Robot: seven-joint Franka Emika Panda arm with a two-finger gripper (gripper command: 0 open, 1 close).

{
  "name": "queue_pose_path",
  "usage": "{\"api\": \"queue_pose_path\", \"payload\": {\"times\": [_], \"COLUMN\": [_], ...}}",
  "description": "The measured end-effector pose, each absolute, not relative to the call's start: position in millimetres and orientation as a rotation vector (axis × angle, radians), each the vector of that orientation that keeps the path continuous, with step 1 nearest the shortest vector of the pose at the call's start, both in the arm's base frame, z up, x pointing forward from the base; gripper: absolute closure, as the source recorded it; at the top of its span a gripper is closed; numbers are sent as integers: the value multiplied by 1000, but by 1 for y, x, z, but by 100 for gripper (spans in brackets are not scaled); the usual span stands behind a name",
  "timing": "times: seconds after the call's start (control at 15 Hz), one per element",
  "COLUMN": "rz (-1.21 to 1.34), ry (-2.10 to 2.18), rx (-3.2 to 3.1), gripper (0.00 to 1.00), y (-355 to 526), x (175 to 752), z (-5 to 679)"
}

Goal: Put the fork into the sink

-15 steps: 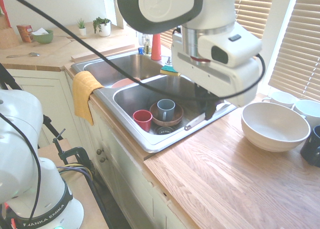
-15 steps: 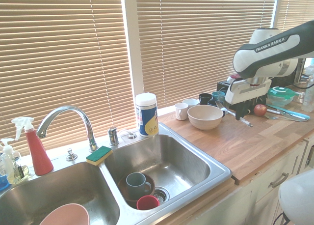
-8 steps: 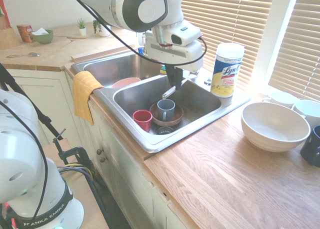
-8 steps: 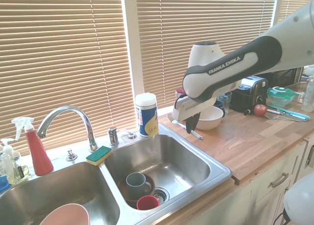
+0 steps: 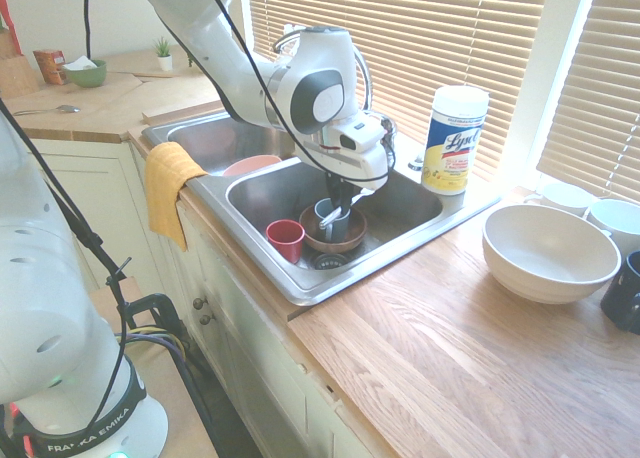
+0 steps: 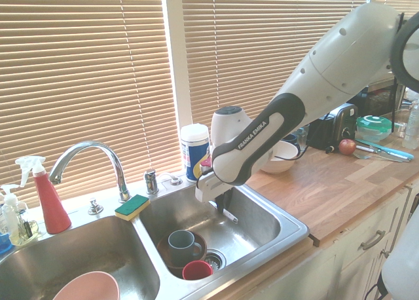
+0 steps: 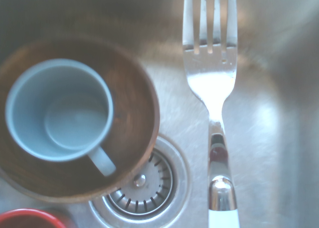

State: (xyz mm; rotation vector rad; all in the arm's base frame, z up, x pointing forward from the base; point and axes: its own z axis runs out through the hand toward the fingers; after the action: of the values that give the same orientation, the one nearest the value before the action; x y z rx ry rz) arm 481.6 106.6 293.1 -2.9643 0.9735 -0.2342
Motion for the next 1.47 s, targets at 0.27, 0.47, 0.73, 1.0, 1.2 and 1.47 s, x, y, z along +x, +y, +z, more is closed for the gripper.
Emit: {"api": "queue_pose_path", "payload": {"times": [0.27,0.47,0.73,1.0,1.2,1.47], "rz": [-172,-144,-121,-96,-94,-89], "ry": [986,1008,1024,1050,1064,1076], "rx": [-2986,-2997,-3007,-3006,-3001,-2994], "gripper": [100,100,100,0,0,0], "y": [115,119,126,136,135,135], "x": [475,470,469,473,474,474], "z": [238,205,169,150,149,149]}}
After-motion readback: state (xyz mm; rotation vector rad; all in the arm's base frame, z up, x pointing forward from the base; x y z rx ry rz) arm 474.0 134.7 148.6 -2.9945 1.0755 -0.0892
